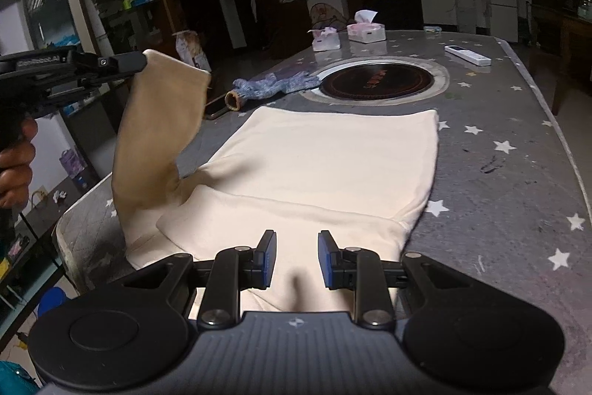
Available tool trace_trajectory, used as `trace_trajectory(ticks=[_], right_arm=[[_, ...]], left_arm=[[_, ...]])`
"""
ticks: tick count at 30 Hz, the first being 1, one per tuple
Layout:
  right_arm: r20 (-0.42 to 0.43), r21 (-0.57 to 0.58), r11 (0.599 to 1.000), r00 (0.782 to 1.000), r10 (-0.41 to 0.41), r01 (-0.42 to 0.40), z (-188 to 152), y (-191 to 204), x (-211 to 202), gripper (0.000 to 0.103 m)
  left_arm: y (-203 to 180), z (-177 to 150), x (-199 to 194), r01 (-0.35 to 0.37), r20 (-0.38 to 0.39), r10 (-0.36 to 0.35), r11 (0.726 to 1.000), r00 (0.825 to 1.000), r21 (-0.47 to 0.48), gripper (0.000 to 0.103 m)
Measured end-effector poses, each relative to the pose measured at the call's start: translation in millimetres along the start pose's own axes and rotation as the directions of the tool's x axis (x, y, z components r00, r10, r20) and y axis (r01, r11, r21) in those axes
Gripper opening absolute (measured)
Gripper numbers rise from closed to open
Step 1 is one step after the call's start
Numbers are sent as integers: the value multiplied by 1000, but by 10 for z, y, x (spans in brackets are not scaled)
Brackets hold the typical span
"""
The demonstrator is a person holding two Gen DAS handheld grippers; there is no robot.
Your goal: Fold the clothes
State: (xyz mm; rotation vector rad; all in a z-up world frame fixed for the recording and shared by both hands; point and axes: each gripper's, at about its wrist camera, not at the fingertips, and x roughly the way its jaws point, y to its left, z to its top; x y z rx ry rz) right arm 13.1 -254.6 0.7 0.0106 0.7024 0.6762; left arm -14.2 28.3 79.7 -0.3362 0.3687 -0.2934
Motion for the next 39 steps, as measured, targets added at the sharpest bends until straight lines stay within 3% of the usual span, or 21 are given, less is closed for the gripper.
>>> trace_trajectory(ticks=[4, 7, 17, 21, 26, 30, 32, 35, 39], right_arm=[[11, 26, 1000, 1000, -15, 15, -36, -79, -54, 24], [15, 50, 998, 999, -34, 33, -61, -152, -90, 24], [25, 98, 993, 997, -69, 67, -68, -288, -147, 24], [17, 104, 994, 999, -44, 42, -22, -270, -69, 24], [-21, 85, 996, 999, -34, 35, -18, -220, 139, 24], [-42, 65, 995, 997, -67, 70, -24, -200, 291, 24], [-51, 56, 995, 996, -76, 78, -32, -192, 330, 23], [-65, 16, 995, 993, -94, 95, -38, -134, 355, 9], [-15, -60, 987, 988, -151, 150, 56, -3, 278, 6]], left_arm=[[-238, -158, 196, 87, -58, -86, 996, 995, 10, 5], [-328, -325, 363, 147, -123, -148, 989, 981, -18, 5], [-357, -867, 535, 221, -346, -208, 975, 915, -1, 11], [-220, -843, 387, 176, -326, -148, 983, 934, 57, 13], [160, -777, 218, 54, -298, -30, 996, 954, 73, 15], [395, -777, 149, -34, -295, 60, 995, 954, 93, 16], [496, -791, 116, -48, -304, 72, 995, 950, 87, 16], [578, -805, 107, -63, -317, 88, 994, 944, 86, 16], [613, -808, 121, -59, -328, 88, 993, 941, 99, 16]])
